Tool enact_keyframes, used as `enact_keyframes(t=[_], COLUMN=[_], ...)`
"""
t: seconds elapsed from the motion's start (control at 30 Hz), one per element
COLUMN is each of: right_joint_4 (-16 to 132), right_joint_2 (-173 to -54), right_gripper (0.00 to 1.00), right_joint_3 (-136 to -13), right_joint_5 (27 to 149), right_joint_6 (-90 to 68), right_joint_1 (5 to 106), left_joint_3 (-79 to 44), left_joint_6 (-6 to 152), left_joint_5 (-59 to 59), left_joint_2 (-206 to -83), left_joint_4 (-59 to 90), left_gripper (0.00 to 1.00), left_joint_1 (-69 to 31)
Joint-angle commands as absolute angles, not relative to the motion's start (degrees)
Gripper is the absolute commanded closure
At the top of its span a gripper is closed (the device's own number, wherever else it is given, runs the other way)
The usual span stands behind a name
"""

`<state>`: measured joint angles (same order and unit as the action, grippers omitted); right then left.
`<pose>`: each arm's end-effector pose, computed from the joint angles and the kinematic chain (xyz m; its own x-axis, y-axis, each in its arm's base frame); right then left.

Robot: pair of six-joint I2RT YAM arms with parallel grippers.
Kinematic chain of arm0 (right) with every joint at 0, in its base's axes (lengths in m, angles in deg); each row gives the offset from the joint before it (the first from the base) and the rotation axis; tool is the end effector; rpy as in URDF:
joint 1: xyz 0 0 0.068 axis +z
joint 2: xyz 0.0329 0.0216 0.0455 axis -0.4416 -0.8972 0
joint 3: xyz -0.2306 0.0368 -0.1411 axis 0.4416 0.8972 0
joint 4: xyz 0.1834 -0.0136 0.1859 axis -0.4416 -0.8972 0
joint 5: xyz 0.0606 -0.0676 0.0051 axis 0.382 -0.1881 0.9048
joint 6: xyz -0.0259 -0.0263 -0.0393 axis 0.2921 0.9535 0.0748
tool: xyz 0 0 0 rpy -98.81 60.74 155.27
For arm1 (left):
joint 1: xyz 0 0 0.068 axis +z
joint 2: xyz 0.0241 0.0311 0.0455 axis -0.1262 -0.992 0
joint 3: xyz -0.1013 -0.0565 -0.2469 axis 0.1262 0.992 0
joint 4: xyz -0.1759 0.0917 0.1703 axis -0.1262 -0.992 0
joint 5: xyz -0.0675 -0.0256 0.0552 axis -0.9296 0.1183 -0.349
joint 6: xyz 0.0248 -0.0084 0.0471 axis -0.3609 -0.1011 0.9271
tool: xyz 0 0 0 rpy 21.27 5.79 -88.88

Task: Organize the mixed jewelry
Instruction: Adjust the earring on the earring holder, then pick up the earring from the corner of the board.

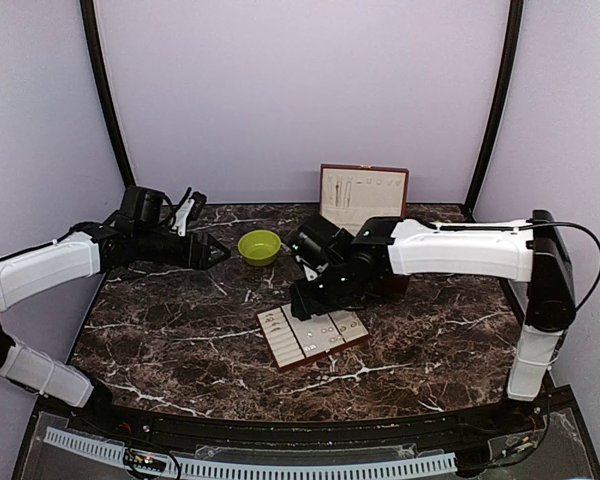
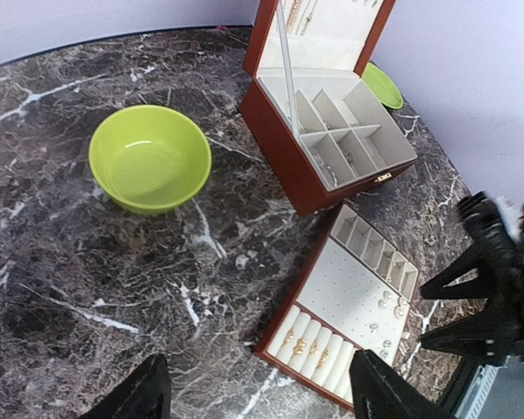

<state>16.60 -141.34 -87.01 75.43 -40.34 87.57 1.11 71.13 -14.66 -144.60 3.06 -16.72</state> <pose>0.1972 0.3553 0.2354 -0.8514 -0.3297 -0.4079 -0.4400 0.8723 0.2133 0.2620 -0.1318 0.2760 -0.6279 0.0509 -0.7766 0.5484 0.7370 -0.3950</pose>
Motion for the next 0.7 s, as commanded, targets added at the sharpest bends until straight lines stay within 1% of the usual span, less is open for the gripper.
enact_keyframes(t=[0.0,0.1,0.2,0.33,0.47,0.67], right_joint_4=[23.5,28.7,33.1,39.0,43.7,46.5], right_joint_2=[-133.9,-129.0,-124.3,-118.1,-113.4,-108.9], right_gripper=[0.40,0.28,0.21,0.20,0.20,0.20], right_joint_3=[-81.3,-75.5,-69.3,-60.5,-53.4,-48.6], right_joint_5=[71.6,71.3,71.7,72.8,73.5,73.5], right_joint_6=[-41.5,-42.1,-42.5,-42.4,-41.5,-39.2], right_joint_1=[86.5,85.1,83.0,79.8,76.8,72.9], left_joint_3=[3.3,4.2,5.6,7.5,12.7,17.7], left_joint_6=[73.5,72.6,68.6,60.3,49.5,39.1], left_joint_5=[-8.3,-5.5,-3.2,2.2,6.9,14.2], left_joint_2=[-142.1,-140.4,-138.0,-133.6,-129.8,-125.3], left_joint_4=[4.7,4.0,0.6,-7.5,-15.6,-25.8], left_gripper=[0.27,0.27,0.27,0.29,0.38,0.39], left_joint_1=[-16.9,-16.9,-16.9,-16.9,-16.9,-16.9])
